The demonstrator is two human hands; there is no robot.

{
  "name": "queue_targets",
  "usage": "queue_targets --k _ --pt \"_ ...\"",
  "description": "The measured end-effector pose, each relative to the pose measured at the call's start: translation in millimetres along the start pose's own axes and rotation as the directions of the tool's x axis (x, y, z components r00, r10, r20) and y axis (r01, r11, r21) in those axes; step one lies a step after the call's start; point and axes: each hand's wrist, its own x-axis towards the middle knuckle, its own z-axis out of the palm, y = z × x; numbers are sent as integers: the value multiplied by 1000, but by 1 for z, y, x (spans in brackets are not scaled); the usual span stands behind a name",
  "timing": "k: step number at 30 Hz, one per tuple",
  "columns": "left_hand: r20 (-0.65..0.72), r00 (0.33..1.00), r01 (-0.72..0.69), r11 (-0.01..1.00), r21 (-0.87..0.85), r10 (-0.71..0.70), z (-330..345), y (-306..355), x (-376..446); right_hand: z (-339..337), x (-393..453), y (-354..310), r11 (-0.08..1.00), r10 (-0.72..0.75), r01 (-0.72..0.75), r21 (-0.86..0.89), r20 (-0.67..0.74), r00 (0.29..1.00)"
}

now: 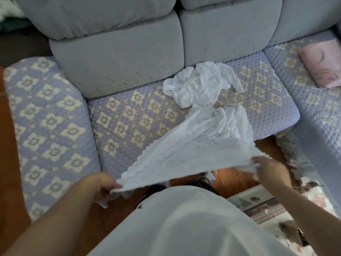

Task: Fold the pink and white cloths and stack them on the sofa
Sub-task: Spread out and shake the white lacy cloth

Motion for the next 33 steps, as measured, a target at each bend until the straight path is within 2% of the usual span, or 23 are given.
queue_targets --k 1,2,3,4,6,7,9,10,12,14,16,17,19,21,22,23,24,26,27,28,30,31,33 --pt "-129 992 -5 994 107 19 -4 -9 19 8 -4 0 996 -61 80 -47 318 946" --pt "-243 967 -26 984 178 70 -11 -16 45 15 -4 3 988 -86 143 -60 552 829" --pt "-304 948 -33 977 210 98 -9 -16 42 19 -4 6 985 -77 155 -70 630 773" --pt "-334 934 -94 989 114 128 -3 -9 34 20 -5 8 992 -71 121 -45 593 802" --pt "-356 905 -279 957 -80 234 24 26 -9 11 0 12 991 88 -110 70 268 959" --pt "-302 927 -305 915 -265 222 35 54 -27 -1 4 11 966 202 -215 147 96 975" --pt "-123 949 -310 798 -517 289 60 120 -71 -34 21 10 961 243 -245 128 34 970" --pt "-77 913 -372 738 -563 402 69 162 -102 -63 34 15 965 243 -244 100 27 970" --pt "-62 737 -572 571 -589 673 87 257 -197 -149 70 41 977 214 -213 18 -123 969" --pt "-109 452 -694 272 -667 885 101 332 -322 -273 88 74 976 174 -210 -51 -395 902" --pt "-225 199 -687 -28 -726 954 110 375 -442 -400 83 107 960 257 -262 98 -680 687" --pt "-275 78 -663 -156 -732 958 113 386 -493 -455 72 117 927 374 -244 284 -721 583" --pt "-366 -128 -608 -364 -705 922 126 391 -584 -533 54 129 876 475 -104 471 -806 352" --pt "-488 -260 -547 -543 -637 833 147 391 -641 -573 42 125 836 530 79 543 -836 139" --pt "-554 -300 -532 -618 -579 777 158 394 -657 -580 42 119 827 552 92 555 -832 64" --pt "-599 -314 -536 -658 -529 737 169 397 -665 -585 47 113 849 519 90 521 -854 44" --pt "-612 -290 -559 -649 -516 736 179 399 -668 -587 54 107 901 424 38 432 -896 133" --pt "-575 -174 -581 -554 -596 800 195 401 -668 -589 72 120 969 218 2 249 -853 474" --pt "-567 -135 -553 -536 -638 813 202 401 -669 -597 82 137 972 191 19 233 -837 513" --pt "-584 -155 -523 -568 -636 797 207 403 -672 -610 86 152 959 236 31 282 -853 465" --pt "-660 -218 -537 -653 -534 719 215 411 -684 -632 86 180 890 382 148 431 -883 272" --pt "-681 -225 -574 -659 -485 697 217 416 -690 -640 89 191 869 415 177 462 -876 247" --pt "-665 -206 -695 -586 -417 718 226 420 -688 -650 94 201 849 370 248 466 -861 349"
